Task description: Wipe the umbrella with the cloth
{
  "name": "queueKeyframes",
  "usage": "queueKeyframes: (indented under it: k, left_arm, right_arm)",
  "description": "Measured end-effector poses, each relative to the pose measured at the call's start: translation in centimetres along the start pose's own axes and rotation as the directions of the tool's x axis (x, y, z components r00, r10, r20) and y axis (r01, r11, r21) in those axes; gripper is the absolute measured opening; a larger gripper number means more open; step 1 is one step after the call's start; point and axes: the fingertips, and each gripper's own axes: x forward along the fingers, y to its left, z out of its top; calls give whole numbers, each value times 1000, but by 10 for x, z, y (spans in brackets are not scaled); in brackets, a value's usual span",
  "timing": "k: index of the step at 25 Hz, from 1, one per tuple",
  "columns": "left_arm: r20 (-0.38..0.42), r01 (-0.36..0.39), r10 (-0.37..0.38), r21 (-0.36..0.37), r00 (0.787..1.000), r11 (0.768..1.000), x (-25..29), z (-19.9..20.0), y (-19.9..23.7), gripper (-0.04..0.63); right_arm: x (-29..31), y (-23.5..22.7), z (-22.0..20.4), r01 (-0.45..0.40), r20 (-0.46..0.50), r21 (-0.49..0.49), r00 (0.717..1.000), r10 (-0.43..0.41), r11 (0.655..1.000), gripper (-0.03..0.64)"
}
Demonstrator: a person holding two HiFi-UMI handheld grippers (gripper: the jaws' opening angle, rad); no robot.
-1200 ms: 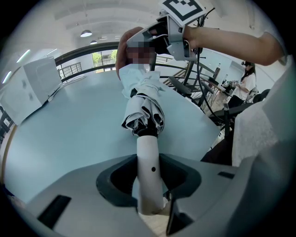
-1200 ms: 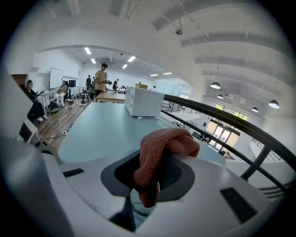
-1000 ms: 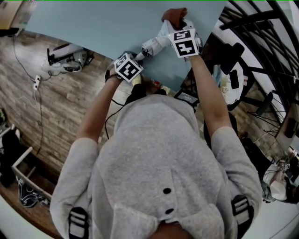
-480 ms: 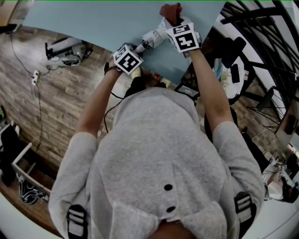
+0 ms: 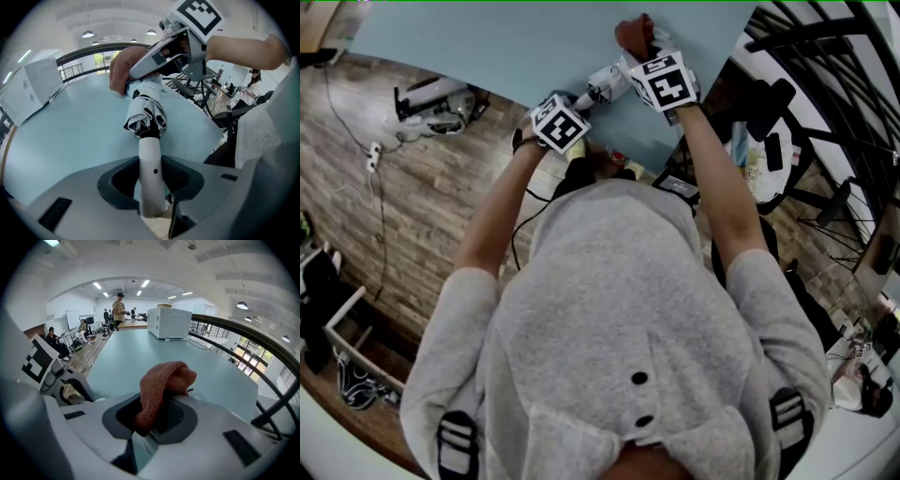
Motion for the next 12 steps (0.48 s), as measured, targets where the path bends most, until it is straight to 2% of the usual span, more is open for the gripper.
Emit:
queueKeyframes:
  k: [5,12]
  left_arm:
    - [-1,8,-8,-4,1000,1000,2,-1,-1,152]
    - [-6,2,-2,-4,1000,1000,1,-1,1,152]
  right_arm:
    - [6,17,-6,-33,-40,-50,999,31,998,81]
    - [8,25,-4,-69,-42,-26,997,68,997,81]
